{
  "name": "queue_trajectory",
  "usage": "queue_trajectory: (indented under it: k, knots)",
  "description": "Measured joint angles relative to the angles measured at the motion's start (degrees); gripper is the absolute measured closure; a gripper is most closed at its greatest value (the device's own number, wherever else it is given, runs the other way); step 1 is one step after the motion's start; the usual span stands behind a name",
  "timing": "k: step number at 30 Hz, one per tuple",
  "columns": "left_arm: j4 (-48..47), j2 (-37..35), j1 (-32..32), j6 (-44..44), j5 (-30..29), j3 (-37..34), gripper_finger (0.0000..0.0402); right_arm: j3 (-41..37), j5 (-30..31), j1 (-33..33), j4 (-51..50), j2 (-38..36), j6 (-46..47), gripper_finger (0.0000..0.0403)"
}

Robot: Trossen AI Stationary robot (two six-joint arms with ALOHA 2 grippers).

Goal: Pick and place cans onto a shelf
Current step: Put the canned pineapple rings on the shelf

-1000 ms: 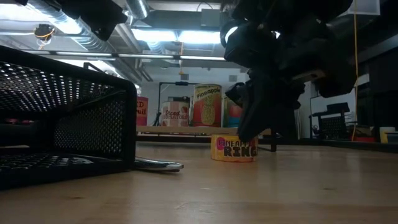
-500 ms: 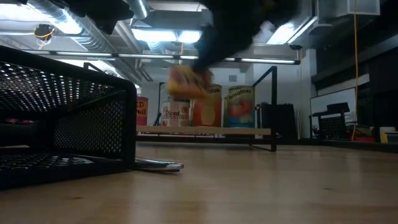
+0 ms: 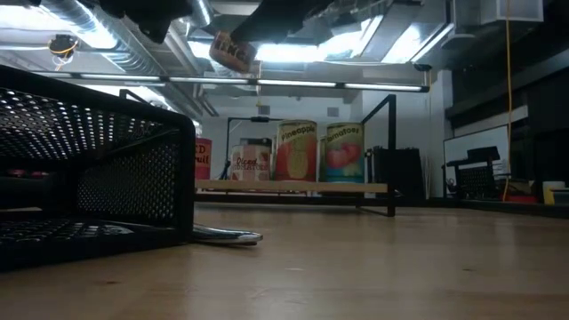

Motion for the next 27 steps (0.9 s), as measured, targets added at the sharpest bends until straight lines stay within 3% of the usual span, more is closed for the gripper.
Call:
queue_trajectory:
  k: [6,10,27]
  knots:
    - [3.2,0.0,0.0,0.1,3.1,0.0,0.0327,0.0,-0.1,-3.8,7.8,0.2,-2.4,0.0397]
    - [3.3,0.0,0.0,0.1,3.1,0.0,0.0327,0.1,-3.8,-5.1,12.7,2.1,-2.4,0.0397]
    - [4.1,0.0,0.0,0.1,3.1,0.0,0.0327,0.1,-6.1,-6.4,18.6,15.1,-2.4,0.0398]
